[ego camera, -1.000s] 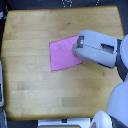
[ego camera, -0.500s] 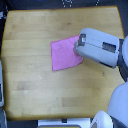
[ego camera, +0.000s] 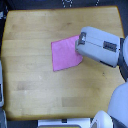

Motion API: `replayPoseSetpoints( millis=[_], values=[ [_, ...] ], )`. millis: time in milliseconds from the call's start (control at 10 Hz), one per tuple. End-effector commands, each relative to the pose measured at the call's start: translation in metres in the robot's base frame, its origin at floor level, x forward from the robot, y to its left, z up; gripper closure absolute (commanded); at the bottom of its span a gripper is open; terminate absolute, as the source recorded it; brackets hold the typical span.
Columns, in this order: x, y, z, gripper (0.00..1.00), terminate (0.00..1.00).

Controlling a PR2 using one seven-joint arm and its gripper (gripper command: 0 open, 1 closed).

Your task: Folding a cloth

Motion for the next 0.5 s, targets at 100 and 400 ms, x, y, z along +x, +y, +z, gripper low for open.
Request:
replayPoseSetpoints(
  millis=[100, 400],
  values=[
    [0.006, 0.017, 0.012, 1.00, 0.00],
    [0.019, 0.054, 0.036, 1.00, 0.00]
  ],
)
